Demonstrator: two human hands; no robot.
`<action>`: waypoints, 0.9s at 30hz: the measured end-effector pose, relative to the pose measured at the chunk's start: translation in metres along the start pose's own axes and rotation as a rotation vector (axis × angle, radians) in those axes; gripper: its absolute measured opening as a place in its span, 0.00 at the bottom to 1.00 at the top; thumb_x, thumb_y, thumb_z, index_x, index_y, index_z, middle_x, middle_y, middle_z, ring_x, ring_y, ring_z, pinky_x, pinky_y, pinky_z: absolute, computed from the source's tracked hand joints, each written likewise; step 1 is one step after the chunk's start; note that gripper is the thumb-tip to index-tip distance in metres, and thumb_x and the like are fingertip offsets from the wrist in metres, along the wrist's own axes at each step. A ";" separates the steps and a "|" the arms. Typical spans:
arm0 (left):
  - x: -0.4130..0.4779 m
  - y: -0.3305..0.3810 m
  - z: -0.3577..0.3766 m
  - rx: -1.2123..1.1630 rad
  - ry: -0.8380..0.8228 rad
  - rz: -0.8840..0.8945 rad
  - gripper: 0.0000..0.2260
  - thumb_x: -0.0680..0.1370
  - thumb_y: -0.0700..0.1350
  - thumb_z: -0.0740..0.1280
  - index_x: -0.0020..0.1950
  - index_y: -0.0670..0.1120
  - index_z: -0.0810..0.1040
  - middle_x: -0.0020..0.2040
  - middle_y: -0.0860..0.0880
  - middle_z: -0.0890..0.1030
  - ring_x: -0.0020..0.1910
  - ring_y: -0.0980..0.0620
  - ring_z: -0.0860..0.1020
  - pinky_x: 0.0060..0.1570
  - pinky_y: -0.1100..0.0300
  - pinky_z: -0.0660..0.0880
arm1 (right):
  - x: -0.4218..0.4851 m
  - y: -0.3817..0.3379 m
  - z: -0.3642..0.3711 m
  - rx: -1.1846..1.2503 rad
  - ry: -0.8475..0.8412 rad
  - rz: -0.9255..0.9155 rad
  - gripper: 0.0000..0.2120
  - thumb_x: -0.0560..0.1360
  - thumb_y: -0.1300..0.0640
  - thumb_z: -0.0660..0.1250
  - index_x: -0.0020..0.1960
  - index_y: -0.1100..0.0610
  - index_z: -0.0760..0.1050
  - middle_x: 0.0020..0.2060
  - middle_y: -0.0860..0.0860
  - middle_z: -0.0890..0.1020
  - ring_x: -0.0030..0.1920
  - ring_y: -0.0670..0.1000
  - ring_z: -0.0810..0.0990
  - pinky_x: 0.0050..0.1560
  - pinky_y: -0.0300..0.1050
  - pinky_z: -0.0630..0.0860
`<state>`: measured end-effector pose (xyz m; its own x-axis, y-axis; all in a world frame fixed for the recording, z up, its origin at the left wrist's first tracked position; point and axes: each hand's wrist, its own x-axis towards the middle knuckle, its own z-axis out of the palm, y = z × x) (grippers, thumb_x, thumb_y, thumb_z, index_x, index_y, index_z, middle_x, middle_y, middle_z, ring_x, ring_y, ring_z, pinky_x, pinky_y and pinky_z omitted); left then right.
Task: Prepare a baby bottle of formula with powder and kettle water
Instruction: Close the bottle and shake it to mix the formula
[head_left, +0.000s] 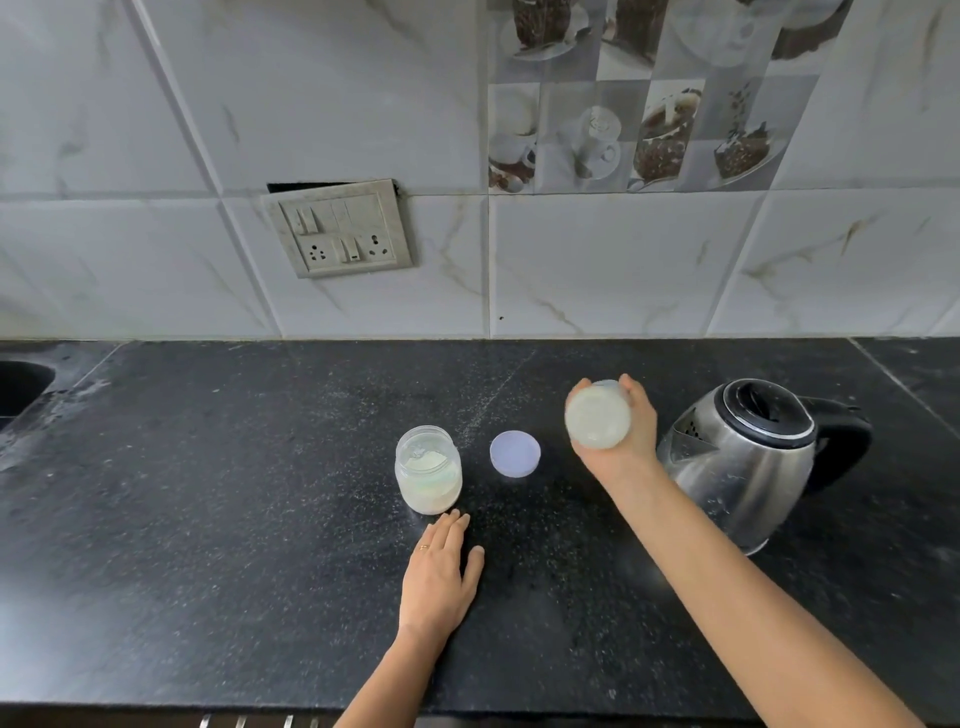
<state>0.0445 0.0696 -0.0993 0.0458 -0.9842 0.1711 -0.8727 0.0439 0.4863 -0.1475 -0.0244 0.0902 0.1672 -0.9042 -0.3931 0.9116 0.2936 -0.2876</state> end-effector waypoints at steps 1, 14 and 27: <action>-0.001 0.000 0.000 -0.001 0.000 -0.002 0.21 0.80 0.53 0.60 0.71 0.47 0.69 0.72 0.50 0.69 0.72 0.52 0.64 0.71 0.64 0.51 | -0.002 0.000 -0.002 -0.049 -0.026 -0.001 0.10 0.74 0.50 0.66 0.44 0.57 0.72 0.35 0.53 0.77 0.29 0.51 0.79 0.29 0.41 0.78; 0.000 0.002 0.000 -0.015 0.007 -0.016 0.22 0.80 0.54 0.59 0.72 0.48 0.68 0.73 0.52 0.68 0.73 0.53 0.62 0.71 0.65 0.50 | -0.017 0.011 -0.016 -0.459 -0.261 -0.010 0.13 0.71 0.52 0.67 0.55 0.53 0.74 0.36 0.54 0.79 0.28 0.54 0.77 0.30 0.45 0.77; 0.000 0.003 0.001 0.000 0.007 -0.022 0.22 0.80 0.55 0.58 0.72 0.48 0.68 0.72 0.51 0.68 0.73 0.53 0.62 0.71 0.65 0.49 | -0.009 0.000 -0.021 -0.681 -0.389 -0.067 0.16 0.72 0.55 0.65 0.60 0.47 0.71 0.40 0.57 0.79 0.32 0.55 0.78 0.32 0.48 0.77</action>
<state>0.0417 0.0692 -0.0990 0.0688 -0.9837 0.1660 -0.8716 0.0217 0.4898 -0.1568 -0.0094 0.0753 0.3542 -0.9333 -0.0586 0.5144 0.2468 -0.8213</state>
